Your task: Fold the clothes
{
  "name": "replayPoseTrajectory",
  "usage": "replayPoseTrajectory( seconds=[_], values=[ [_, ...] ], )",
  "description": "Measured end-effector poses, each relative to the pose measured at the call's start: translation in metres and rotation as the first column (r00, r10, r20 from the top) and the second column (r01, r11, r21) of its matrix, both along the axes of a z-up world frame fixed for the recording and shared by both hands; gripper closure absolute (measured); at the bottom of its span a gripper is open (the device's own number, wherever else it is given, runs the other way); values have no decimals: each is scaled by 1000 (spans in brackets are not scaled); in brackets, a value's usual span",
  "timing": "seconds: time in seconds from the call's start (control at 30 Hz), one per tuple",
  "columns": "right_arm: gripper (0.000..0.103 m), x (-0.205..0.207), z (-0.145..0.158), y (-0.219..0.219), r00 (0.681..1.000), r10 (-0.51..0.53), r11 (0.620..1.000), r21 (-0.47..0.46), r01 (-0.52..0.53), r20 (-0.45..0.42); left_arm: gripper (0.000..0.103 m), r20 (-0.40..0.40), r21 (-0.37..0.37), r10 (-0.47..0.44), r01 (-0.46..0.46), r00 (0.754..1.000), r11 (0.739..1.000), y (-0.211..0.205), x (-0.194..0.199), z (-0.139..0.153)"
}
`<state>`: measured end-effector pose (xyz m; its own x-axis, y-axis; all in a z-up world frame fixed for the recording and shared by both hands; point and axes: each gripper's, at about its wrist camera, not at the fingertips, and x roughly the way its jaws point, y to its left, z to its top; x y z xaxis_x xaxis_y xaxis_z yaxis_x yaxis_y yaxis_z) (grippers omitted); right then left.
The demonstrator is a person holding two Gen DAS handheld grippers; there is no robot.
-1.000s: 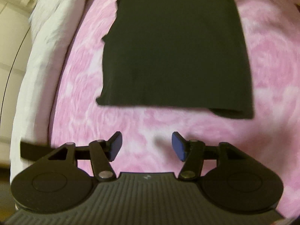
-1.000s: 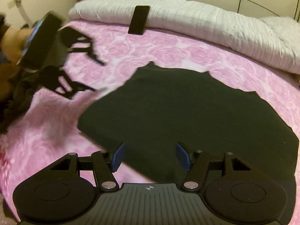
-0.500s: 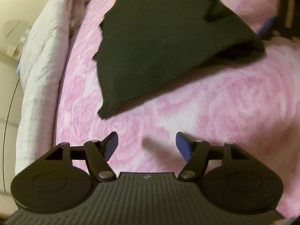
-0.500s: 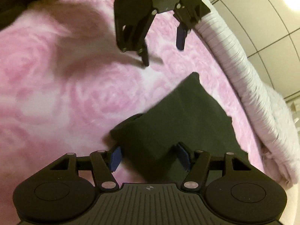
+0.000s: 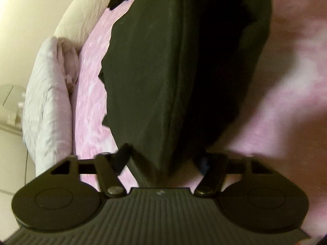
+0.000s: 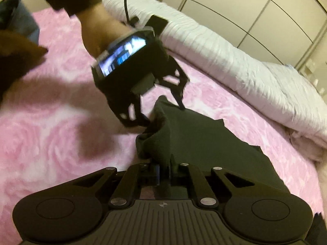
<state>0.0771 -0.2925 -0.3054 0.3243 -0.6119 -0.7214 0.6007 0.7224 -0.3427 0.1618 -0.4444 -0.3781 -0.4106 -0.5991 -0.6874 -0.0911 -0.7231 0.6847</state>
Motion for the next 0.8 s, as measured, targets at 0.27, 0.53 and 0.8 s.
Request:
replayPoseTrajectory(
  seconds=[0.27, 0.53, 0.8],
  values=[
    [98, 1, 16, 21, 993, 63, 996, 54, -69, 95, 87, 99, 22, -53, 51, 994, 998, -5, 6, 34],
    [98, -81, 64, -30, 908, -220, 973, 148, 178, 357, 87, 136, 27, -28, 24, 990, 999, -54, -73, 109],
    [98, -263, 51, -112, 642, -602, 798, 391, 459, 474, 87, 184, 73, -129, 117, 974, 990, -118, -262, 114]
  ],
)
